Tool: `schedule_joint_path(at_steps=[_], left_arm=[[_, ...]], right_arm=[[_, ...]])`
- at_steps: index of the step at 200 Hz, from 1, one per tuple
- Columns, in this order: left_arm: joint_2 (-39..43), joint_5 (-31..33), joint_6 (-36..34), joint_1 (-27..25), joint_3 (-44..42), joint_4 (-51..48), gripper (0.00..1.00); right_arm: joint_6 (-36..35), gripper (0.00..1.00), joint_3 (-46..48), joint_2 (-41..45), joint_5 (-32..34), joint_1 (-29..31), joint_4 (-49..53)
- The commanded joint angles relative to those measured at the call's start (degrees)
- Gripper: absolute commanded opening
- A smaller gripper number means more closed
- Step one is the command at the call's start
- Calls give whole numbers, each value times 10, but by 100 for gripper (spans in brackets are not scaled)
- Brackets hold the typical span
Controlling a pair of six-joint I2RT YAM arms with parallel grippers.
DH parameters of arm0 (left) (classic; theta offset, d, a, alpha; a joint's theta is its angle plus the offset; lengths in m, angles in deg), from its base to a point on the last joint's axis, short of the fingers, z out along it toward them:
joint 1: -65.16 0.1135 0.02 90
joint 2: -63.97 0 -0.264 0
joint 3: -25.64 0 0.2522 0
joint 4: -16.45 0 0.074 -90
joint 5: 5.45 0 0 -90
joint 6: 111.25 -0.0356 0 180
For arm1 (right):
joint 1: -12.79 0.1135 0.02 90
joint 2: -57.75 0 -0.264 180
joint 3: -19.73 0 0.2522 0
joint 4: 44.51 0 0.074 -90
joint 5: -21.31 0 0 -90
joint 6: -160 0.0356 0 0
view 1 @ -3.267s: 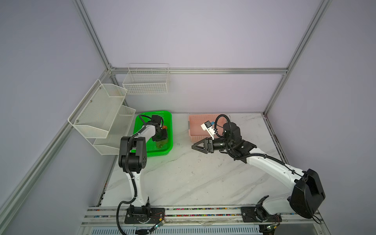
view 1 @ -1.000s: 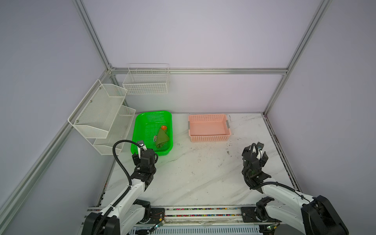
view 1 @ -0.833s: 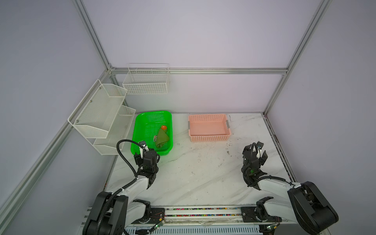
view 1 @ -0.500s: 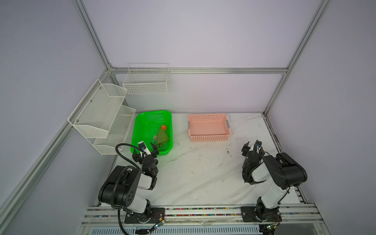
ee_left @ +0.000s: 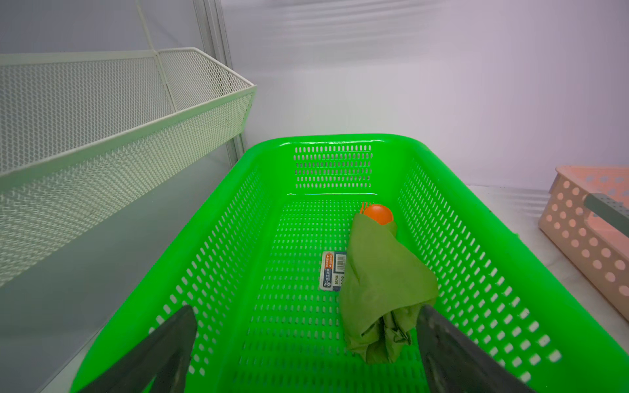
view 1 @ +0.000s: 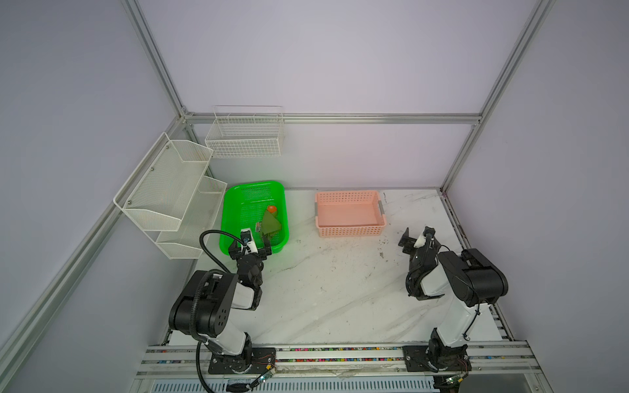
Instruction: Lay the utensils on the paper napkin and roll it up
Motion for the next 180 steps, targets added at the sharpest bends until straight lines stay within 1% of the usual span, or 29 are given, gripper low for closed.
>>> schedule_joint_path(at_steps=[1,161,180], left_arm=[[3,-16,10,22,37,-129,100],[1,-17,9,23,36,-125,100],[-7,-30,9,27,38,-117,100]], right_arm=[[2,97,-5,10,-23,0,33],[2,97,-4,12,-20,0,33],[1,97,-3,12,-20,1,34]])
